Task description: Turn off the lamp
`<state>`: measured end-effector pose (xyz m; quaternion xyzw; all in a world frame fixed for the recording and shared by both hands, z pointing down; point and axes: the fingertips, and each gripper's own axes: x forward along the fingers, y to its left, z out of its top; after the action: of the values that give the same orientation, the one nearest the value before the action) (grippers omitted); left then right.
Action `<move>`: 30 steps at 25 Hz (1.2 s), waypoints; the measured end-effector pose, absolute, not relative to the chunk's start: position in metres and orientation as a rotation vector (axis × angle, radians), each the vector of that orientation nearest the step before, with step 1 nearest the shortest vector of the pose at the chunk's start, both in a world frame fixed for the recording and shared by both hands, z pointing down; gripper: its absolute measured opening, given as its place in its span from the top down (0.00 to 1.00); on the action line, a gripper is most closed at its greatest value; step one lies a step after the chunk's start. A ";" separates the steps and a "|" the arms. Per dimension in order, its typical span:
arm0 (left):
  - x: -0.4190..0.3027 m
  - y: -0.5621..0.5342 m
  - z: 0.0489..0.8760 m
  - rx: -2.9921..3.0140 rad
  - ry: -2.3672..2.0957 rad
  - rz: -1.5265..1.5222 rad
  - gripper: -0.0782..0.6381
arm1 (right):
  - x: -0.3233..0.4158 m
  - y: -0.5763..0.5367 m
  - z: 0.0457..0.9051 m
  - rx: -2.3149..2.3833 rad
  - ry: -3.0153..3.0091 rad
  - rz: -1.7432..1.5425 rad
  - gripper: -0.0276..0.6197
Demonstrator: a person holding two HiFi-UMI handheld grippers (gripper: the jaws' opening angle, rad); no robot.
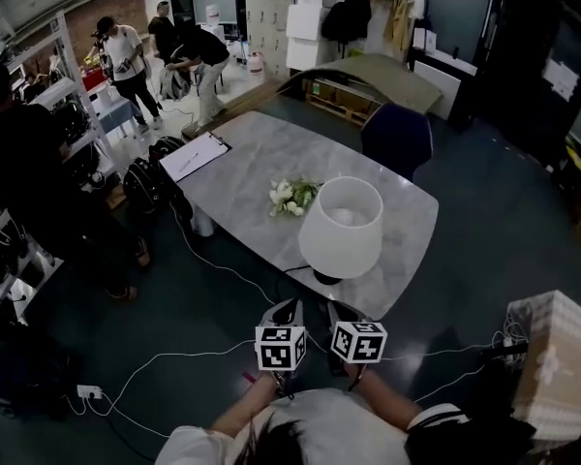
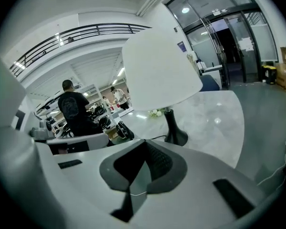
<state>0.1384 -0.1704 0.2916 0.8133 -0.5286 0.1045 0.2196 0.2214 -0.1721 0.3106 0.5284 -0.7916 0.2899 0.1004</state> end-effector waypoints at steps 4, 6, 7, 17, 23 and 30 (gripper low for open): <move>0.147 -0.190 0.280 2.298 -1.437 0.271 0.88 | 0.238 -0.182 0.307 1.644 -2.300 0.832 0.96; 0.151 -0.194 0.278 2.315 -1.420 0.276 0.88 | 0.247 -0.183 0.307 1.683 -2.277 0.836 0.96; 0.152 -0.194 0.279 2.320 -1.409 0.282 0.88 | 0.251 -0.181 0.308 1.703 -2.263 0.842 0.96; 0.161 -0.188 0.289 2.368 -1.292 0.347 0.88 | 0.291 -0.164 0.311 1.926 -2.111 0.908 0.96; 0.173 -0.181 0.297 2.443 -1.189 0.420 0.88 | 0.308 -0.143 0.322 2.057 -2.012 0.967 0.96; 0.185 -0.172 0.303 2.418 -1.174 0.418 0.88 | 0.308 -0.131 0.323 2.022 -2.016 0.958 0.96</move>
<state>0.1851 -0.1718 0.3029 0.8692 -0.4221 0.1502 0.2091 0.3085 -0.1307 0.3234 0.6700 -0.6680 0.3173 0.0647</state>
